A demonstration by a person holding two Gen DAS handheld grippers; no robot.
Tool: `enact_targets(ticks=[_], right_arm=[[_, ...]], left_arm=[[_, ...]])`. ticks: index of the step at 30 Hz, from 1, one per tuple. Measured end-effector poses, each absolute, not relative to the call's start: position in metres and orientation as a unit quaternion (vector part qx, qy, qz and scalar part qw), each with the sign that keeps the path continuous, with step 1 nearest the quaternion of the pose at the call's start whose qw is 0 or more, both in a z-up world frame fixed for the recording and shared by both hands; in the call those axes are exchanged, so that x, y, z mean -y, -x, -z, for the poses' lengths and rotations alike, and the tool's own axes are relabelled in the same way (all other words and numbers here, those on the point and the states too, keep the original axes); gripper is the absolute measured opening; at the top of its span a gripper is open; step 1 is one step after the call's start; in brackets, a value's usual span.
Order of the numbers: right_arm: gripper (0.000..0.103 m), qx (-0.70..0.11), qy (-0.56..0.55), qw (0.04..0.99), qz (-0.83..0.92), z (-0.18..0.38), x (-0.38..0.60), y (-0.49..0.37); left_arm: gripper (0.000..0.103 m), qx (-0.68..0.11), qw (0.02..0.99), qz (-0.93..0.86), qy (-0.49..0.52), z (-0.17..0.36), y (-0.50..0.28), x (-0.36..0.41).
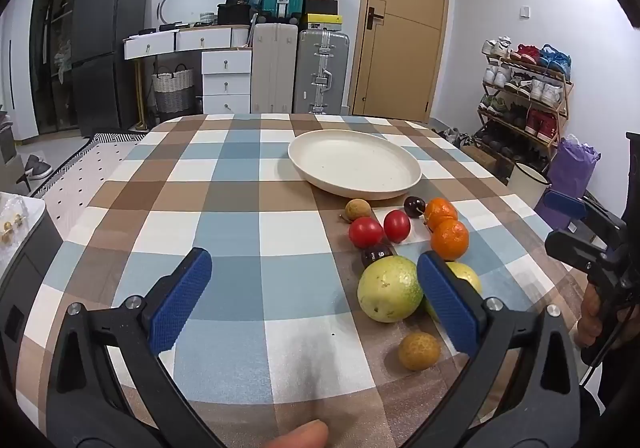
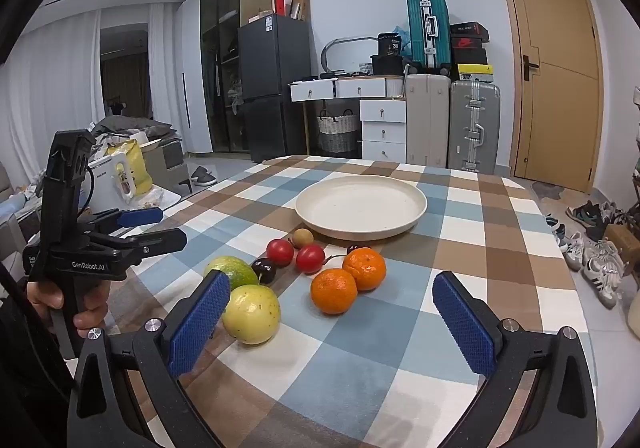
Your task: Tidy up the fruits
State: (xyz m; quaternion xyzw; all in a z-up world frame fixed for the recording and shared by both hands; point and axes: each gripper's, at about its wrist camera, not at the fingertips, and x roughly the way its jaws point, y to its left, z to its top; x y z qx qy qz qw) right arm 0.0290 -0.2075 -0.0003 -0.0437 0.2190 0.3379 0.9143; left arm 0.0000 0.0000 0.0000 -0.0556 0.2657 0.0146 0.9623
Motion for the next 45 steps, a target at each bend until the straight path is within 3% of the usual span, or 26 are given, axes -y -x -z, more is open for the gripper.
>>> enact_targets(ticks=[45], right_arm=[[0.103,-0.223,0.043,0.913,-0.338,0.0005,0.208,-0.0302]], left_arm=[[0.103,-0.269,0.961,-0.015,0.058,0.0,0.0,-0.0001]])
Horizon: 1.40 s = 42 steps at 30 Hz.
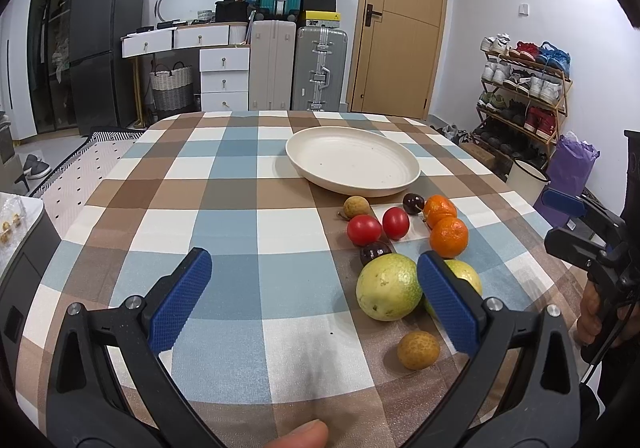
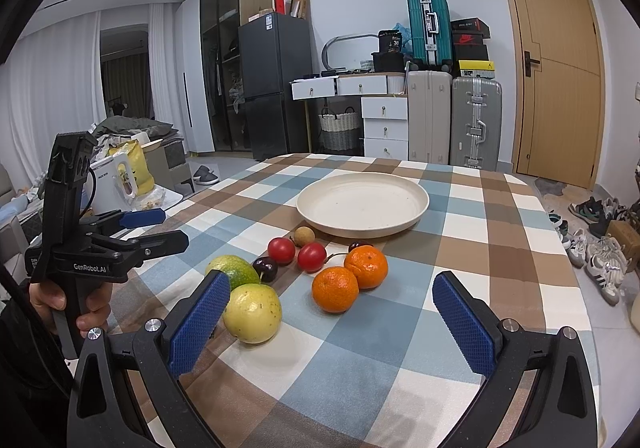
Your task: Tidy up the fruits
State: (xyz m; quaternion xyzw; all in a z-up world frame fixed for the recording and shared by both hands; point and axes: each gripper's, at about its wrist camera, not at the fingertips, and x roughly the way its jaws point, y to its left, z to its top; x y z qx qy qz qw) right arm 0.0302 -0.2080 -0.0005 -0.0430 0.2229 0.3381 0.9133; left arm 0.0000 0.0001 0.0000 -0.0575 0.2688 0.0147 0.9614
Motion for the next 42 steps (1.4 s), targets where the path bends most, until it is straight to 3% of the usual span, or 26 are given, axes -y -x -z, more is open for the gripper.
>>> enact_targets(ticks=[42], right_arm=[[0.103,-0.246,0.05,0.912,-0.325,0.009,0.206,-0.037]], left_arm=[[0.103,-0.271,0.961,-0.015,0.057,0.0,0.0,0.0]])
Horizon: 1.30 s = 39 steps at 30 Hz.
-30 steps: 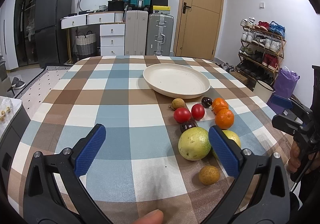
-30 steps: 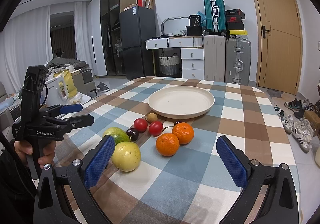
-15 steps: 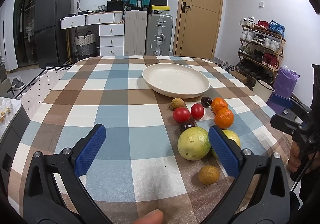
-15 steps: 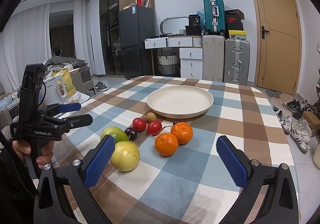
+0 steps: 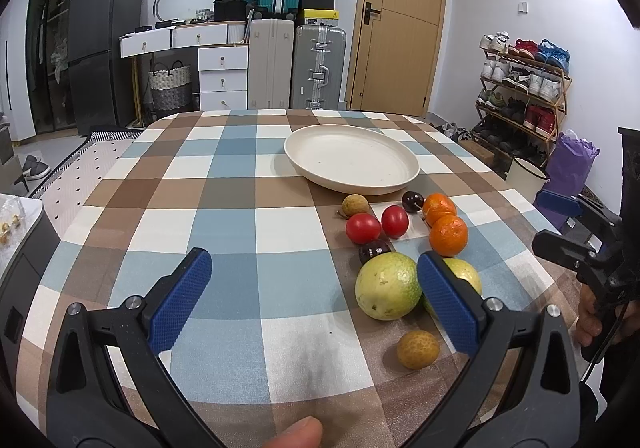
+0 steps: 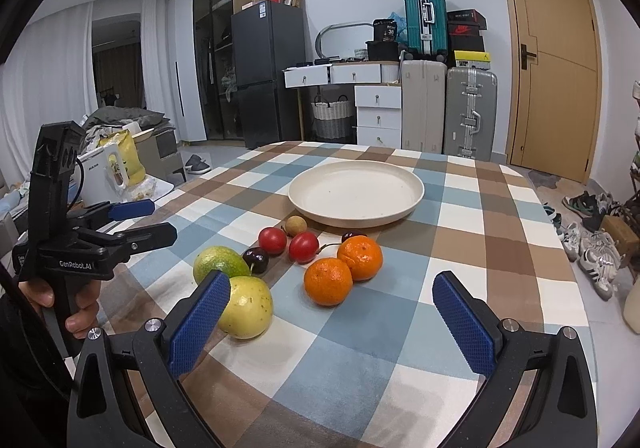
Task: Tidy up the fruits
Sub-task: 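Move the right gripper to the large yellow fruit while the left gripper approaches the green citrus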
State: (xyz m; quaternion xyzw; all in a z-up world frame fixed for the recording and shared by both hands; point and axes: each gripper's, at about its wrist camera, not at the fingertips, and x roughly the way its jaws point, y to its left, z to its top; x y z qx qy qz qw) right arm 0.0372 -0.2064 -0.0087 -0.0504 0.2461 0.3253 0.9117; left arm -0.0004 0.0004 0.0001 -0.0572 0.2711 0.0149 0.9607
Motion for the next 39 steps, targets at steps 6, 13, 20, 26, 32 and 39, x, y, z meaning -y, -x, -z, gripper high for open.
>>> enact_targets(ticks=[6,13,20,26,32,39], right_arm=[[0.103,-0.263,0.055,0.912,-0.311,0.01,0.204,-0.043],[0.103,-0.298,0.063,0.899,-0.316,0.012,0.194,-0.053],[0.103,-0.329,0.068,0.879,-0.337,0.017,0.178,-0.053],[0.103,-0.359,0.071,0.861,-0.354,0.026,0.163,-0.057],[0.103,-0.377,0.079,0.849,-0.362,0.033,0.152,-0.06],[0.102,-0.394,0.096,0.835,-0.371,0.042,0.137,-0.063]], left_arm=[[0.102,-0.274,0.96,-0.016,0.054,0.0,0.0,0.0],[0.102,-0.293,0.955,0.0,0.041,0.006,-0.005,0.01],[0.103,-0.319,0.947,0.009,0.037,0.011,-0.016,0.013],[0.103,-0.338,0.94,0.014,0.029,0.016,-0.029,0.018],[0.103,-0.349,0.937,0.02,0.026,0.02,-0.036,0.019],[0.103,-0.357,0.933,0.032,0.03,0.023,-0.045,0.018]])
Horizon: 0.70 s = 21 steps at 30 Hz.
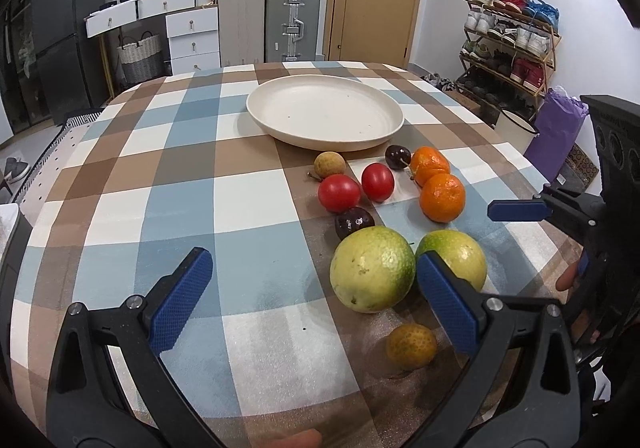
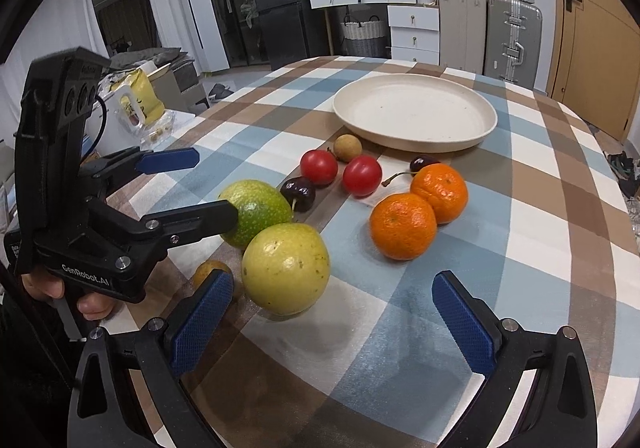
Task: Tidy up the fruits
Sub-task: 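Move the right gripper to the large yellow fruit while the left gripper approaches the green citrus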
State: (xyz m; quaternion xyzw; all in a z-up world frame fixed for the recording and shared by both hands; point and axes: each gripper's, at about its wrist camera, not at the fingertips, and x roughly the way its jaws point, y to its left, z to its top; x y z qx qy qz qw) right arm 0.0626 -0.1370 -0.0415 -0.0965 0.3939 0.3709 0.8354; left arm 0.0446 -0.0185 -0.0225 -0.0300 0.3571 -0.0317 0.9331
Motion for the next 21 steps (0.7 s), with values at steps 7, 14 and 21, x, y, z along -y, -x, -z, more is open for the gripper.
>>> enact_targets(ticks=[7,14,21], right_arm=[[0.097,-0.403,0.109,0.828,-0.374,0.047,0.128,-0.063],[0.089,-0.411,0.121,0.822,-0.376,0.051,0.12,-0.066],[0.08,-0.423,0.118,0.815,-0.377,0.054,0.119,-0.07]], left_arm=[[0.099,-0.373,0.926,0.045,0.037,0.028,-0.055,0.018],[0.087,-0.382,0.92,0.073,0.047,0.03,-0.059,0.022],[0.068,-0.394,0.909,0.112,0.084,0.036,-0.066,0.023]])
